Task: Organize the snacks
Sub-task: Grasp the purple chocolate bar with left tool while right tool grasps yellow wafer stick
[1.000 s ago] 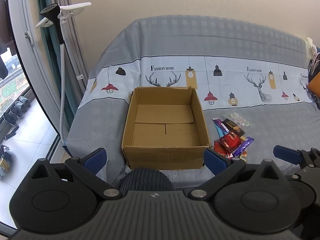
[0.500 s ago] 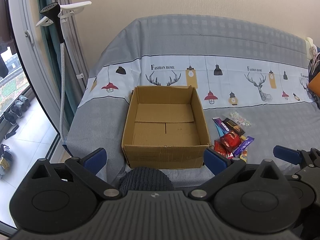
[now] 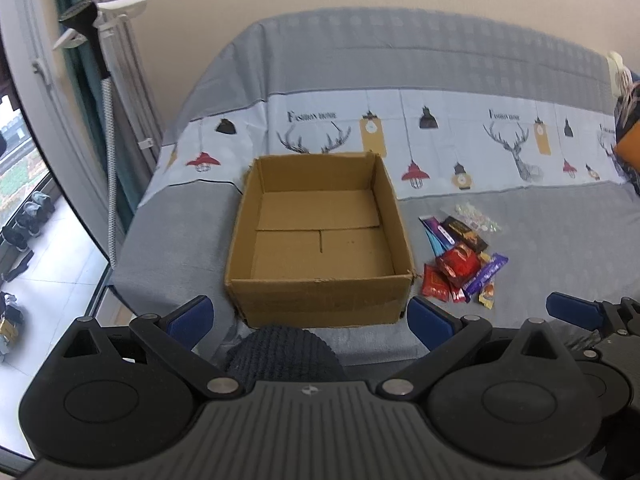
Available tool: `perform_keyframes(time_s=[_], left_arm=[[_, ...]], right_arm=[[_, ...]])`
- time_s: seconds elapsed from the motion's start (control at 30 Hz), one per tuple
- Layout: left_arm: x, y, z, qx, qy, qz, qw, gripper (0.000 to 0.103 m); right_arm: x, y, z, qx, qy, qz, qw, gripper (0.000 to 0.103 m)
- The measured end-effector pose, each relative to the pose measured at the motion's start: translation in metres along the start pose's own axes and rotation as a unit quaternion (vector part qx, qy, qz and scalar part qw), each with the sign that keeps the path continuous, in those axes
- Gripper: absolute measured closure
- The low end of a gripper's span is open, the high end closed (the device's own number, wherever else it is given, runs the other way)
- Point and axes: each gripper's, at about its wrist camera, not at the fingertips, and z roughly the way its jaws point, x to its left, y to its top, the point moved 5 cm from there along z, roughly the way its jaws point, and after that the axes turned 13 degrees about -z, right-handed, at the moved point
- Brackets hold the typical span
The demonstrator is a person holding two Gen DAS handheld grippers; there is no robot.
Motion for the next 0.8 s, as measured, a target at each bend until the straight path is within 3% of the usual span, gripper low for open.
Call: perform_keyframes(time_s=[0.2, 0.33, 0.43, 0.57, 0.67, 0.73, 0.8], left_arm=[[-0.040, -0.020, 0.054, 0.023, -0.033, 0.022, 0.9990, 0.000], [-0.077, -0.039, 0.102, 0.003, -0.100, 0.040, 0.9942, 0.000], [-0.107, -0.050, 0.138, -0.016, -0.140, 0.054, 0.9886, 0.000], [-0.143, -0.057, 0.187, 0.003, -0.151, 0.074, 0.9858, 0.000], [-0.164, -0.060, 0.218, 0.009, -0.181, 0.074, 0.9806, 0.000], [-0.182, -0.062, 0.237, 0.014, -0.204, 0.087, 0.9750, 0.002], [-0.204, -0.066, 0.258, 0.019, -0.220, 0.114, 0.9687, 0.017]], right_arm=[[-0.036, -0.028, 0.034, 0.006, -0.009, 0.024, 1.000, 0.000], [-0.085, -0.057, 0.072, -0.010, 0.000, 0.051, 0.999, 0.001], [-0.132, -0.083, 0.102, -0.021, 0.033, 0.102, 0.994, 0.000], [-0.188, -0.106, 0.136, 0.012, -0.006, 0.129, 0.991, 0.000], [-0.231, -0.115, 0.152, -0.001, 0.041, 0.176, 0.984, 0.001], [-0.251, -0.118, 0.161, -0.004, 0.041, 0.181, 0.983, 0.001], [-0.267, -0.118, 0.177, 0.004, 0.039, 0.177, 0.983, 0.004]])
